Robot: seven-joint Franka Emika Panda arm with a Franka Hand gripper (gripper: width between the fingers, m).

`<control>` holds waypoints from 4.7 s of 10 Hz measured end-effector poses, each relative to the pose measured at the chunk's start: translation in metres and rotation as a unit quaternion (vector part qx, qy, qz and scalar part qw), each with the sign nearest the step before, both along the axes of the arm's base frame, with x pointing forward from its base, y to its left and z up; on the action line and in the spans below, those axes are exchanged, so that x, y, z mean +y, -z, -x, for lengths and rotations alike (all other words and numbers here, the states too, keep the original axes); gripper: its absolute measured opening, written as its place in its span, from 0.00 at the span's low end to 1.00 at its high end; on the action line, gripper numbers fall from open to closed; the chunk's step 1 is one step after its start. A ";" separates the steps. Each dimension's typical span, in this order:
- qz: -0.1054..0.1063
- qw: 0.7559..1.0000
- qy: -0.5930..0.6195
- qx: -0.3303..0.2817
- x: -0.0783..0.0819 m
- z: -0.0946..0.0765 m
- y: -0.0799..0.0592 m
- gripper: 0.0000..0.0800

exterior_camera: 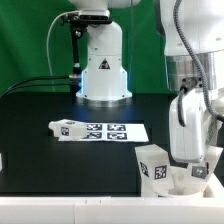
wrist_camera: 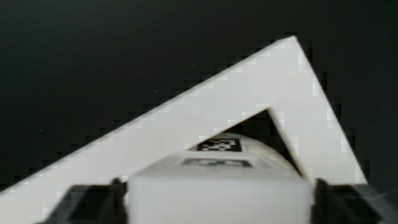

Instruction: Assemble stool

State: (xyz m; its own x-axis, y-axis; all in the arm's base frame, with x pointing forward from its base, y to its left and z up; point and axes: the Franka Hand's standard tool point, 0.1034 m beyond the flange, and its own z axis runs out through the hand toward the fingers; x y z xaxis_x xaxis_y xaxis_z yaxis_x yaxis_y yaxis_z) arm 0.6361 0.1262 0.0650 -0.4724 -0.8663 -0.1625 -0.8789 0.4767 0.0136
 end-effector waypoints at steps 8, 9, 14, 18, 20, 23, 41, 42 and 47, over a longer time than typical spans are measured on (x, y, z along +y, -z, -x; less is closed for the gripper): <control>0.028 0.881 -0.470 -0.038 0.004 0.010 -0.025 0.81; 0.045 0.831 -0.553 -0.051 0.009 0.007 -0.028 0.81; 0.080 0.601 -0.789 -0.101 0.005 0.002 -0.032 0.81; 0.092 0.371 -0.920 -0.086 0.003 0.001 -0.033 0.81; 0.098 0.308 -0.943 -0.075 0.001 0.001 -0.035 0.81; 0.098 0.217 -0.969 -0.060 -0.007 0.000 -0.035 0.81; 0.079 0.370 -0.926 0.004 -0.033 -0.010 -0.014 0.42; 0.079 0.395 -0.915 0.005 -0.036 -0.011 -0.015 0.42; 0.102 0.562 -0.821 0.009 -0.034 -0.013 -0.016 0.42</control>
Offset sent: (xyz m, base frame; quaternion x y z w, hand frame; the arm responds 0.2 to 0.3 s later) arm -0.0250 0.0226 0.0339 -0.0893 -0.0168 -0.5724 0.8150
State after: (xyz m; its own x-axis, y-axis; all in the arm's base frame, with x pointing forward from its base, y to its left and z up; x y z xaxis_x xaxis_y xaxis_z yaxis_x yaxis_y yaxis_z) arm 0.6487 0.0921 0.0805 0.9904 -0.1374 0.0125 -0.1379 -0.9830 0.1213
